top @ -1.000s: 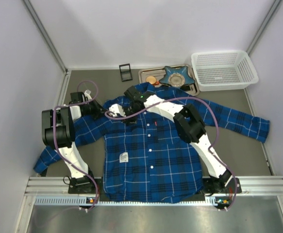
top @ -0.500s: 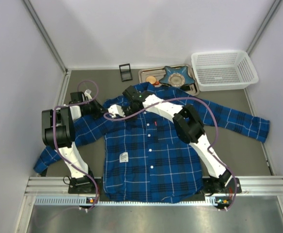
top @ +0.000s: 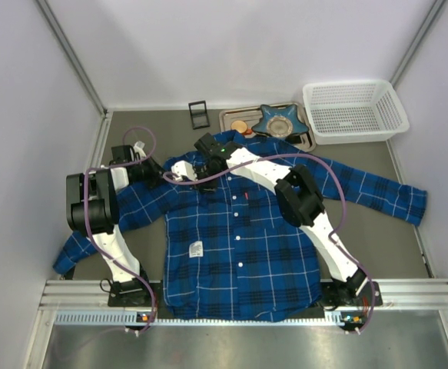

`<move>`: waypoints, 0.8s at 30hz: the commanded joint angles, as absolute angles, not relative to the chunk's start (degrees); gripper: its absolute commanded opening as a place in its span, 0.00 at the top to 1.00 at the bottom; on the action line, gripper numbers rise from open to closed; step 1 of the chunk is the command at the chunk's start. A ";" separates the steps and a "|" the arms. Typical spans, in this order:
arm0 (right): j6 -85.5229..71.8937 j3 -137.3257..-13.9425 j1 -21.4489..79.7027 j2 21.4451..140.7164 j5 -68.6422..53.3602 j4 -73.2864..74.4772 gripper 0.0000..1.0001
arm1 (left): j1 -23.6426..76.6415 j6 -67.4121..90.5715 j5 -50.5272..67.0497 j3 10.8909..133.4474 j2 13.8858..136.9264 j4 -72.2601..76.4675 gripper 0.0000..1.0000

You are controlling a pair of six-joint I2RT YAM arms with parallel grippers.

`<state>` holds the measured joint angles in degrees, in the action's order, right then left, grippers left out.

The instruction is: Pin the brooch onto the clothing

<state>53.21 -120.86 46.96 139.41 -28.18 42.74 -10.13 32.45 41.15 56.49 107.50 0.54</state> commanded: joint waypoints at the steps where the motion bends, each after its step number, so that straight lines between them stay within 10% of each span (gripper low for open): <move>1: 52.47 -122.96 46.76 141.50 -28.92 42.63 0.70 | -10.02 33.13 43.06 55.90 104.85 4.22 1.00; 8: 52.64 -122.70 47.02 141.86 -29.27 42.63 0.78 | -9.76 35.33 44.38 55.72 104.06 5.80 1.00; 11: 52.56 -122.78 47.20 141.77 -29.18 42.54 1.00 | -9.05 36.47 45.44 56.07 103.63 5.89 1.00; 24: 53.00 -109.52 47.29 129.91 -24.88 29.10 1.00 | -2.64 37.27 49.04 57.47 104.68 0.98 1.00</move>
<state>52.31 -112.51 47.11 136.05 -26.81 34.89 -3.11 37.65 46.94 56.10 105.91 2.07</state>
